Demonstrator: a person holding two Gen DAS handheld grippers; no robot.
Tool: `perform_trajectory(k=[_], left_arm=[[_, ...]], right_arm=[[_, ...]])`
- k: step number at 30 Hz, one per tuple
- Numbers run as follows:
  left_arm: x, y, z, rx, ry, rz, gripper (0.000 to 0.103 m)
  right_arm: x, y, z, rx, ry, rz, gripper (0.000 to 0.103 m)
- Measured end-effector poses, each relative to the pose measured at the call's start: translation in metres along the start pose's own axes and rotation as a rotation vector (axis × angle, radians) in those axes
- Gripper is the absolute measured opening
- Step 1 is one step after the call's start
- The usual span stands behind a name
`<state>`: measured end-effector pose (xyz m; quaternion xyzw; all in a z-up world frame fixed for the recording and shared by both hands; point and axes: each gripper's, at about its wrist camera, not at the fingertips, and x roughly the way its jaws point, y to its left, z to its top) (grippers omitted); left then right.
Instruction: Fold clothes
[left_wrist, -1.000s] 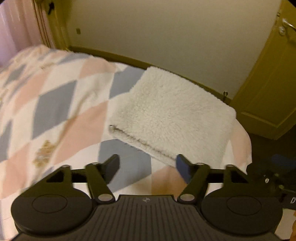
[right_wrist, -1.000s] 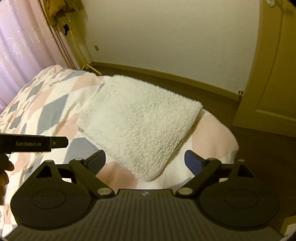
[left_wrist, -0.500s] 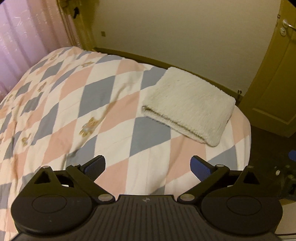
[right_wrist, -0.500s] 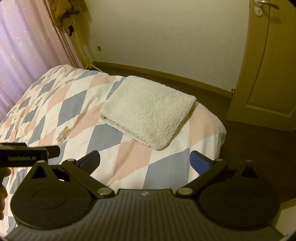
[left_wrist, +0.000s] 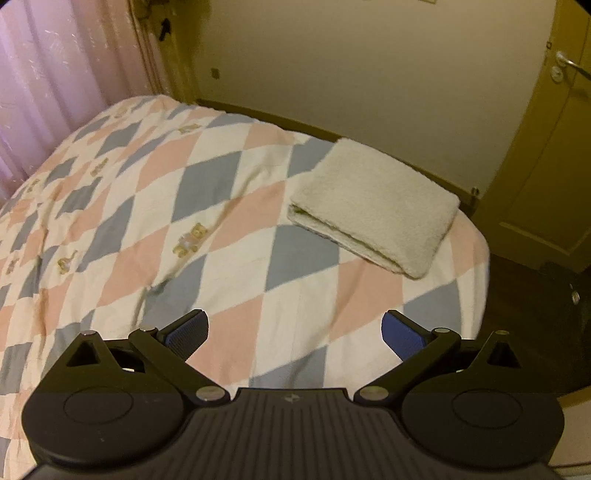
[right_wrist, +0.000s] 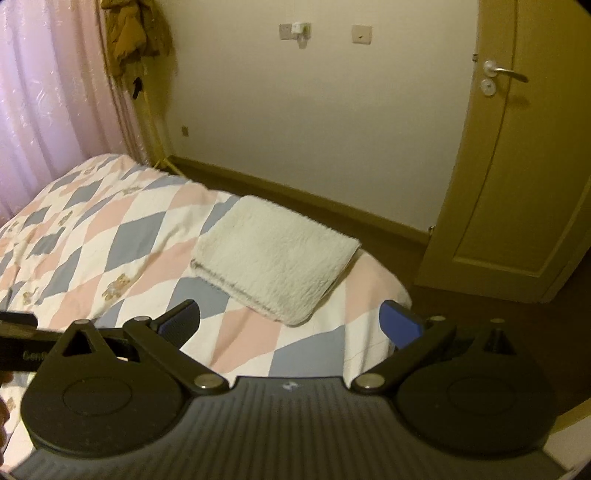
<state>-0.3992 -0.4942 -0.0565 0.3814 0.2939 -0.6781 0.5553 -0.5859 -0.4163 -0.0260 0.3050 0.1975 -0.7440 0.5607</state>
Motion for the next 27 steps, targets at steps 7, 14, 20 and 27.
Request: perform_trajectory(k=[7,14,20,27], left_arm=[[0.002,-0.002,0.0,0.014,0.011,-0.019,0.103],[0.006,-0.011,0.003,0.094,0.004,0.033,0.103],[0.011,-0.015,0.006,0.099,0.013,0.055,0.103],[0.016,-0.021,0.02,0.084,0.009,0.059,0.103]], right_arm=[[0.016,-0.012,0.007,0.108,0.097,0.0,0.102],[0.03,-0.013,0.013,0.148,0.142,0.026,0.102],[0.044,-0.013,0.011,0.153,0.181,0.051,0.102],[0.054,-0.018,0.018,0.138,0.191,0.077,0.102]])
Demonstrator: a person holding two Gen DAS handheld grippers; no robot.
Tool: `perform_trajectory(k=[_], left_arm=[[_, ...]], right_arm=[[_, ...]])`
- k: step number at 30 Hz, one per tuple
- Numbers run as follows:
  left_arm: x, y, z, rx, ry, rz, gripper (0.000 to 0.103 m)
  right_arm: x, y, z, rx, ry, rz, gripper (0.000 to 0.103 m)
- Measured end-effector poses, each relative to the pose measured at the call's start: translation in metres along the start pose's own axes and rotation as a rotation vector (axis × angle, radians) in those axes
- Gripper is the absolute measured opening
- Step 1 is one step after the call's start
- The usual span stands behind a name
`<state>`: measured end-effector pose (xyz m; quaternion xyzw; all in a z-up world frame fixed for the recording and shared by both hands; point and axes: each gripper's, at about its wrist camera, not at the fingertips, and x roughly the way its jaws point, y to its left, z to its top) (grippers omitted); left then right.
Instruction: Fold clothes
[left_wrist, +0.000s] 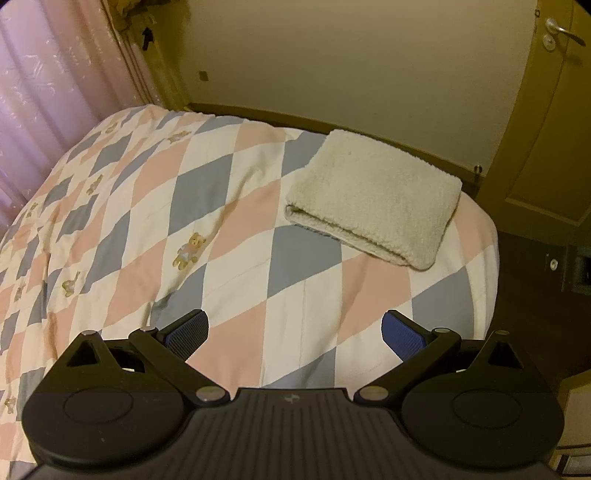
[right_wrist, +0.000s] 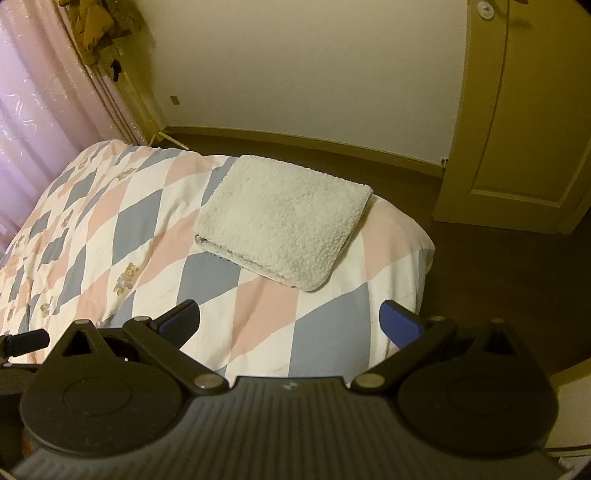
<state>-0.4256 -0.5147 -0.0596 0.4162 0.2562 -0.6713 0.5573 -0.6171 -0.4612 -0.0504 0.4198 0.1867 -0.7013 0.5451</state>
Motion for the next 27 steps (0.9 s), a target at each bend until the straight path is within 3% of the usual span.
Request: perform_trajectory(k=[12,27], left_arm=[[0.0,-0.029,0.021,-0.043,-0.013,0.008,0.103],[-0.008,-0.062,0.019,-0.11,-0.039,0.034,0.103]], right_arm=[[0.006,-0.021,0.022,-0.069,0.012,0.037,0.102],[0.001,-0.052,0.038,-0.162,0.017,0.08,0.102]])
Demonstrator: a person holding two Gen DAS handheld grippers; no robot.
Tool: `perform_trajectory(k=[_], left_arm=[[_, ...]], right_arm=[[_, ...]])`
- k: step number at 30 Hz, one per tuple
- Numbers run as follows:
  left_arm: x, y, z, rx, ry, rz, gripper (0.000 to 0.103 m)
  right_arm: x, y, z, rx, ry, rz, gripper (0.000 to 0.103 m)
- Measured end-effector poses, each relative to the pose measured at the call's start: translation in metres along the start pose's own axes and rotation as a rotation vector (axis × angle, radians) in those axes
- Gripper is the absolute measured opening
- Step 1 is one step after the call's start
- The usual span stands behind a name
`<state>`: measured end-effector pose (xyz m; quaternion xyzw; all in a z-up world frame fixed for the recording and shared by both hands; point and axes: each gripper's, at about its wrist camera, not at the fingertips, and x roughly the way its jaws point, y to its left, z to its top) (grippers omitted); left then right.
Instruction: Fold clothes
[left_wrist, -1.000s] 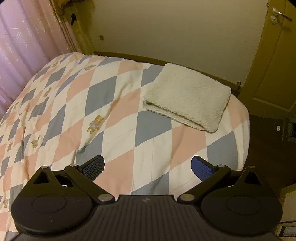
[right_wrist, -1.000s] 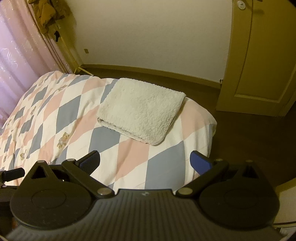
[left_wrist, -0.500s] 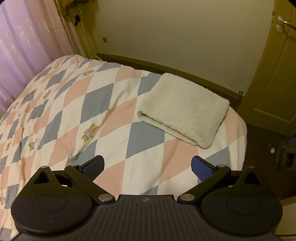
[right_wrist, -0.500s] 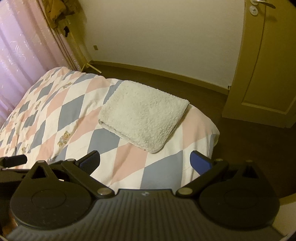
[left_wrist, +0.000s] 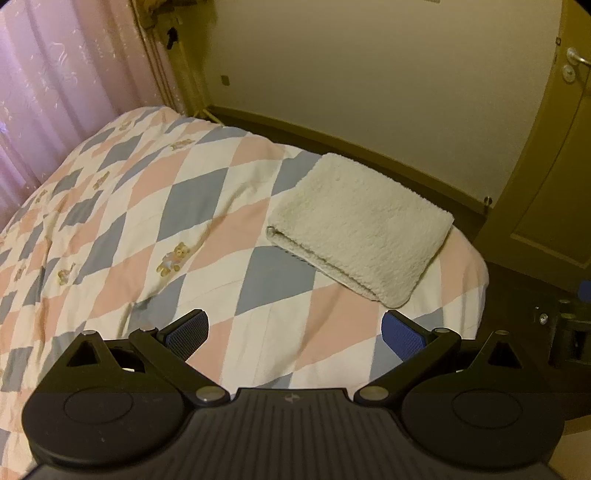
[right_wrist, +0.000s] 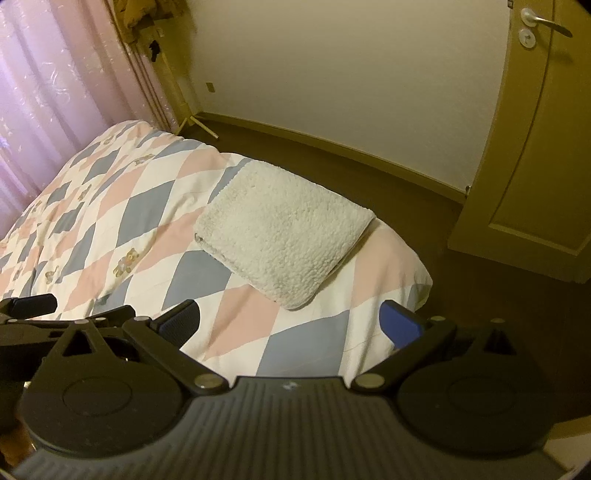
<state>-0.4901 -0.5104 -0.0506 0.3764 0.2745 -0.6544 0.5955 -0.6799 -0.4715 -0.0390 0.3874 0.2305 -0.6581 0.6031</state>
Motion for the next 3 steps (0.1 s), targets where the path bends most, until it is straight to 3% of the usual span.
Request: perform_trajectory(k=[3], left_arm=[[-0.0039,-0.0067,-0.0027,-0.005,-0.011,0.01,0.103]], right_arm=[[-0.0039,-0.0063,-0.0014,-0.01,-0.001,0.009,0.102]])
